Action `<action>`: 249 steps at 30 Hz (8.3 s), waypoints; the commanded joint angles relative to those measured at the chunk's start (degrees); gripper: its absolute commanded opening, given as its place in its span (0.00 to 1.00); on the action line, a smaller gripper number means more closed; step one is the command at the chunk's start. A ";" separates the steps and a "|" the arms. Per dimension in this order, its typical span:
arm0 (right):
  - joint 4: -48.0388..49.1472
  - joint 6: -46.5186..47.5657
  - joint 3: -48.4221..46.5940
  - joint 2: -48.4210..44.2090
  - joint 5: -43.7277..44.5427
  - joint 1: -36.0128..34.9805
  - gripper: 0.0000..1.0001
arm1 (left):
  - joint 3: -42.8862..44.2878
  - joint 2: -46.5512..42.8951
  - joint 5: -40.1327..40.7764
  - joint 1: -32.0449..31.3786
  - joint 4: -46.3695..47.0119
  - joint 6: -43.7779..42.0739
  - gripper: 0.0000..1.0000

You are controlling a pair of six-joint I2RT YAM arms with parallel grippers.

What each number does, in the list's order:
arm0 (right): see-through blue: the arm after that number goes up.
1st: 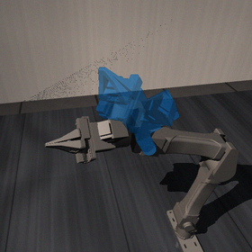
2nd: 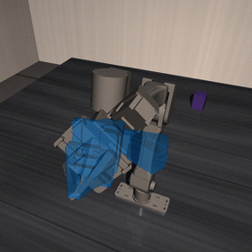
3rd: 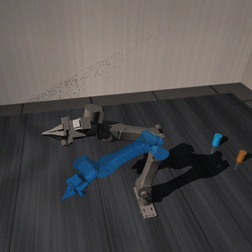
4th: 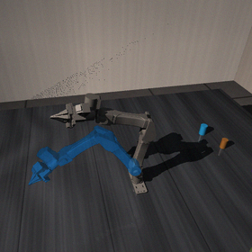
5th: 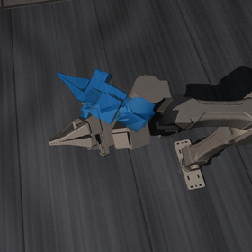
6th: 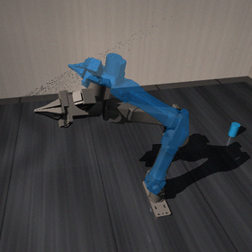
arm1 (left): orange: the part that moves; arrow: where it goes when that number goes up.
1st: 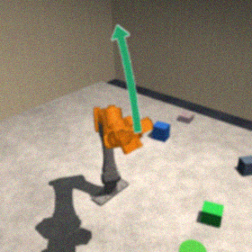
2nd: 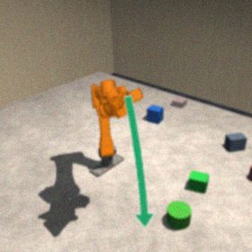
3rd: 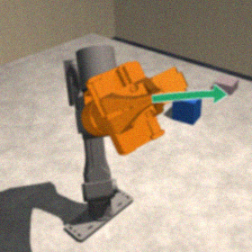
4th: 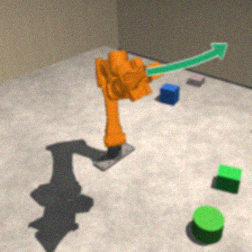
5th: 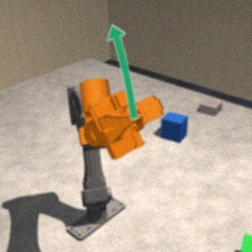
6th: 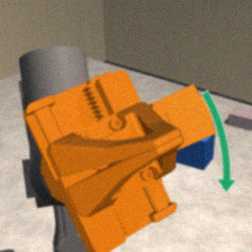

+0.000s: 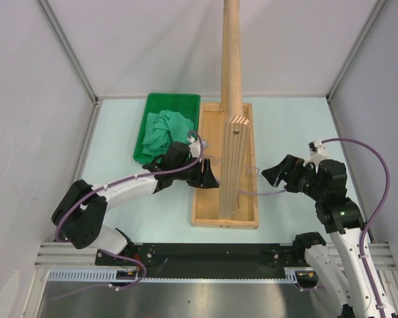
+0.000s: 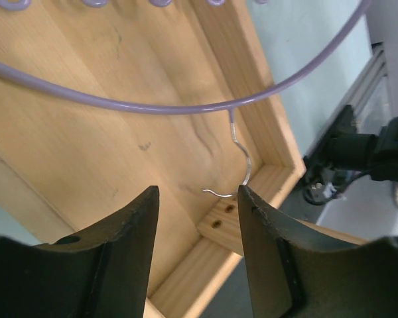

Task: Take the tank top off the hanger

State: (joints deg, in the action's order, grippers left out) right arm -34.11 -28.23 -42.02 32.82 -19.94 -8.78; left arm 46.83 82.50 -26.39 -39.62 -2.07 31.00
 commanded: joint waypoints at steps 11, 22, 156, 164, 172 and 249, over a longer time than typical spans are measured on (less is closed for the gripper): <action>1.15 1.07 -0.87 -0.65 -1.24 0.25 1.00 | 11.77 13.20 -0.15 -3.01 9.01 -21.33 0.58; -1.05 2.48 -2.28 -2.85 0.08 0.25 1.00 | 29.46 28.68 -22.82 -3.27 -10.94 -30.91 0.67; 31.73 -49.55 -20.02 14.02 29.17 0.60 0.00 | 6.88 -23.52 -3.93 12.63 -11.12 -7.63 0.73; 33.67 -53.42 -33.02 22.80 28.47 0.34 0.00 | 0.82 -27.39 -4.81 9.83 -9.10 -5.17 0.72; 32.18 -48.68 -49.55 31.77 32.77 -6.32 0.00 | -1.30 -29.50 -2.17 4.64 -7.25 -3.50 0.72; 26.96 -13.68 10.07 0.15 -8.52 -2.21 1.00 | -12.45 -32.31 1.52 1.03 10.49 -0.25 0.75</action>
State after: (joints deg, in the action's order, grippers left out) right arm -15.46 -40.77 -40.82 37.85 -22.02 -11.14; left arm 39.94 52.34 -25.98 -38.20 -0.78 27.44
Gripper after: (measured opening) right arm 0.994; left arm 0.745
